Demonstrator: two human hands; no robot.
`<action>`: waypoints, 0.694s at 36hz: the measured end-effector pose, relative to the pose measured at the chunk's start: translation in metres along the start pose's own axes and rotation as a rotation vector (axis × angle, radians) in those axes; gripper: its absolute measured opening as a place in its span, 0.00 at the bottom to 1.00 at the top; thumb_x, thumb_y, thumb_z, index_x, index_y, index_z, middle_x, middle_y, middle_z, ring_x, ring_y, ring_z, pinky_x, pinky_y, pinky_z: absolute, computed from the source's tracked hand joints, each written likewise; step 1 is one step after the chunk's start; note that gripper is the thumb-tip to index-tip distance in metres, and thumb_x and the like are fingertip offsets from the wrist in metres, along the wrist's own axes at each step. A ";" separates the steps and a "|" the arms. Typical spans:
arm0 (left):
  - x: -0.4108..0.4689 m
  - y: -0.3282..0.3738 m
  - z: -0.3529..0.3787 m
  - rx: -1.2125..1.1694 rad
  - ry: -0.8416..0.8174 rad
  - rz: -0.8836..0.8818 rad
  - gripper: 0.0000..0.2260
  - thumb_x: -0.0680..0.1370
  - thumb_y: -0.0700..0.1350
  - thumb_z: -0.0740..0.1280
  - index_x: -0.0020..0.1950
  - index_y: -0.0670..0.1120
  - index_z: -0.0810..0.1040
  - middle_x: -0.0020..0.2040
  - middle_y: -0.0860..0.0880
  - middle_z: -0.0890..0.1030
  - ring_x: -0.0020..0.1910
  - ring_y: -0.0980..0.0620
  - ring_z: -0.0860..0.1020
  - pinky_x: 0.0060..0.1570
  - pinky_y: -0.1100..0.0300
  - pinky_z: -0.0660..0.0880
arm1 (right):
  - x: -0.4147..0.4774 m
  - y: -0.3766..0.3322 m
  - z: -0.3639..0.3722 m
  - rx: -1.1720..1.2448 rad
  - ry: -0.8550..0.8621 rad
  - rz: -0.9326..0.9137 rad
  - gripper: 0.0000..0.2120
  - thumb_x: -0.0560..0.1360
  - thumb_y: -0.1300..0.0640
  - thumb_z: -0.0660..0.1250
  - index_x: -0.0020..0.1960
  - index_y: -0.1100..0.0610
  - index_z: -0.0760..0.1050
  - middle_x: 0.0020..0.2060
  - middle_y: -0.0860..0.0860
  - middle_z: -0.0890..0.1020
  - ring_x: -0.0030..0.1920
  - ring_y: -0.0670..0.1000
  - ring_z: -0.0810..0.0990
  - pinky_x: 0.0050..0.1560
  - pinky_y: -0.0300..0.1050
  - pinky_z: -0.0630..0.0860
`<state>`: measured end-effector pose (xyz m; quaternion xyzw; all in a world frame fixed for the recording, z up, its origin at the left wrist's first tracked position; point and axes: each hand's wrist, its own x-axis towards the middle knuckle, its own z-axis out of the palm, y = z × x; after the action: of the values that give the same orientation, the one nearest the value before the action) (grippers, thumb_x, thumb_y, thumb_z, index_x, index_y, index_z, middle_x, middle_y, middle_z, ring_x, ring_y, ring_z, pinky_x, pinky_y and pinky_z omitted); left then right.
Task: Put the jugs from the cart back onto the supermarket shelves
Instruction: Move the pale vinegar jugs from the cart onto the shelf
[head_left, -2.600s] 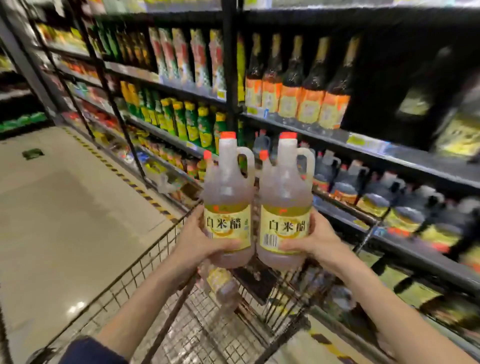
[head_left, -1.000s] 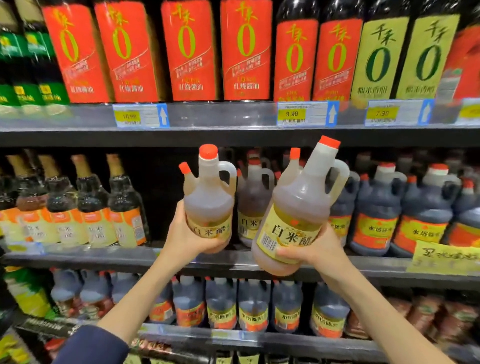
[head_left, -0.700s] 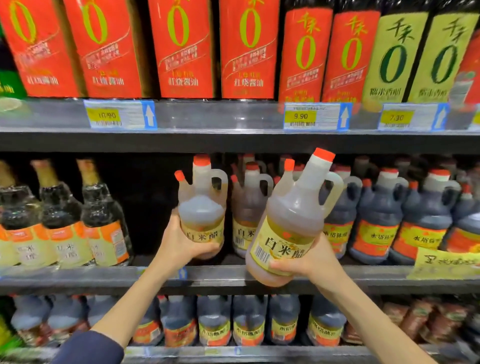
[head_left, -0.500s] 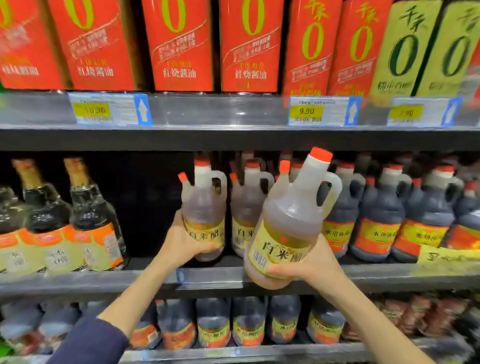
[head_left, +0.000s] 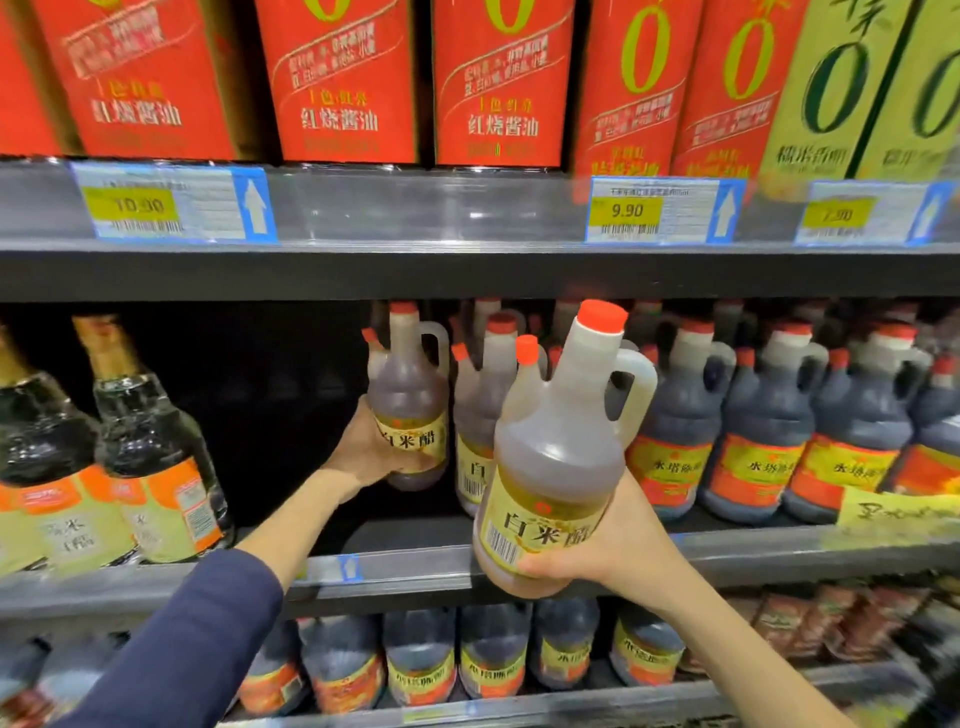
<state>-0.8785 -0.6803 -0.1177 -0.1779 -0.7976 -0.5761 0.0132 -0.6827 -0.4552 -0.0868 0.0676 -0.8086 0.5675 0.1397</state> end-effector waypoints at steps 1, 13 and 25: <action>0.002 -0.002 -0.001 -0.001 -0.004 -0.004 0.43 0.50 0.46 0.83 0.63 0.49 0.71 0.55 0.47 0.82 0.54 0.50 0.81 0.55 0.49 0.79 | 0.000 0.001 0.001 -0.008 0.003 0.004 0.48 0.51 0.54 0.84 0.66 0.55 0.66 0.58 0.50 0.80 0.59 0.49 0.79 0.58 0.52 0.78; 0.024 -0.023 -0.003 0.019 -0.024 0.002 0.49 0.52 0.52 0.85 0.68 0.46 0.66 0.60 0.45 0.79 0.59 0.50 0.79 0.58 0.48 0.77 | 0.006 0.008 0.007 -0.022 0.018 0.045 0.50 0.49 0.51 0.84 0.67 0.51 0.64 0.59 0.48 0.79 0.60 0.46 0.79 0.59 0.51 0.77; 0.024 -0.012 -0.014 0.012 -0.117 -0.085 0.34 0.63 0.36 0.79 0.65 0.50 0.69 0.53 0.55 0.80 0.54 0.58 0.78 0.50 0.65 0.74 | 0.012 0.011 0.006 -0.005 -0.022 0.089 0.49 0.49 0.51 0.84 0.66 0.54 0.67 0.57 0.49 0.81 0.58 0.47 0.80 0.57 0.50 0.79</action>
<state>-0.9076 -0.6901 -0.1188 -0.1775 -0.8073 -0.5599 -0.0569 -0.6977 -0.4562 -0.0951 0.0375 -0.8138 0.5703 0.1053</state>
